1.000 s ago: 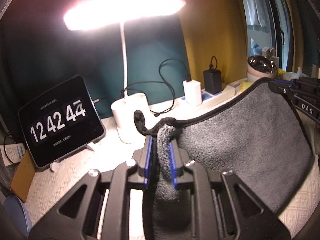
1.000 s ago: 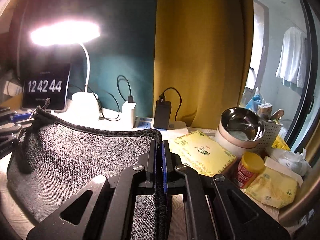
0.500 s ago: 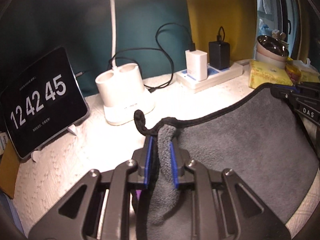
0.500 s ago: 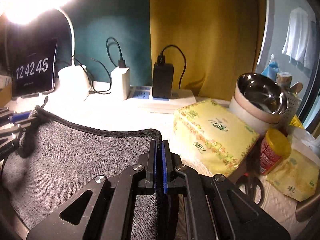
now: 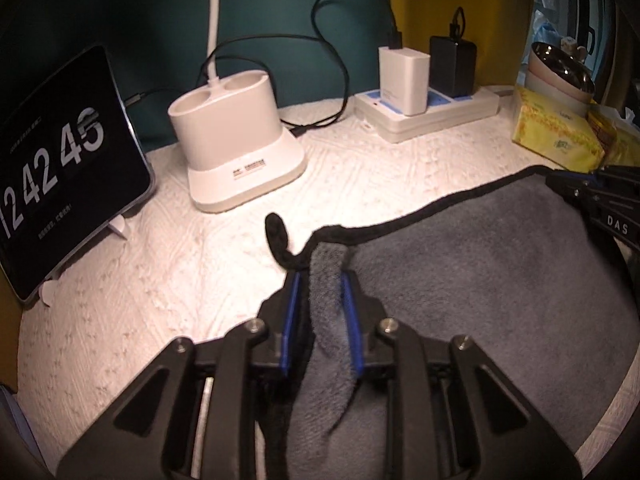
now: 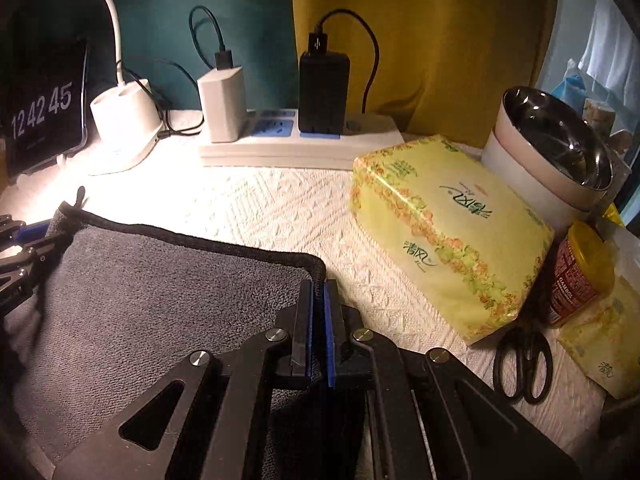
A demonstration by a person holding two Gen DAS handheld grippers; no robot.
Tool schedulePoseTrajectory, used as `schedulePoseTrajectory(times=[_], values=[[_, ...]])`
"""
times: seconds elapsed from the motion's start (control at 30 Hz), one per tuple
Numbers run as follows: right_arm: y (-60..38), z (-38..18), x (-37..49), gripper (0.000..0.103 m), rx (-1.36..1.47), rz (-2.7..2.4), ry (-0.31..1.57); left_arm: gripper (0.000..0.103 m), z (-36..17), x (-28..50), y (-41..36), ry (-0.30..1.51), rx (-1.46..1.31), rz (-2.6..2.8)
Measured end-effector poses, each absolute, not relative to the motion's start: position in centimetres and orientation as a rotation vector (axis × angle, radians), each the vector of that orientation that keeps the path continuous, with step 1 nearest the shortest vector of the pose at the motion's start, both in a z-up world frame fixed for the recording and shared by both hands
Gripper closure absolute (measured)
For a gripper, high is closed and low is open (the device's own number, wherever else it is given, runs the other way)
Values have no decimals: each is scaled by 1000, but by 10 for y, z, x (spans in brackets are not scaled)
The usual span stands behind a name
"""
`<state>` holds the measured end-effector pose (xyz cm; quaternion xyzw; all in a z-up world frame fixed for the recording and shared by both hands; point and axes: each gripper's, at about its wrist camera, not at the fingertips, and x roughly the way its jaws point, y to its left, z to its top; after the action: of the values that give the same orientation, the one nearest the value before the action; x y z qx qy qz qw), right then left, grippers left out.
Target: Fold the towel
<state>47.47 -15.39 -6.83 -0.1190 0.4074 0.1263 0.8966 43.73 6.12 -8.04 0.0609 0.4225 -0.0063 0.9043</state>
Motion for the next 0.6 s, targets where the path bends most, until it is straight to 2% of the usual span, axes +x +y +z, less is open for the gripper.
schedulePoseTrajectory(times=[0.13,0.17,0.2,0.23,0.27,0.3,0.6], values=[[-148,-71,472,97,-282,244,837,73,-80,440,63,878,123,-4],[-148,-71,473,97,-279,245,838,62,-80,441,65,881,118,16],[-150,-71,473,95,-271,245,839,47,-80,441,69,886,107,45],[-151,-71,474,91,-263,238,841,40,-79,442,75,895,79,66],[-153,-71,474,86,-260,229,841,27,-79,443,79,903,55,64],[-154,-70,474,83,-258,220,840,22,-80,444,83,914,26,51],[-171,-61,463,48,-243,212,826,18,-73,422,73,882,46,23]])
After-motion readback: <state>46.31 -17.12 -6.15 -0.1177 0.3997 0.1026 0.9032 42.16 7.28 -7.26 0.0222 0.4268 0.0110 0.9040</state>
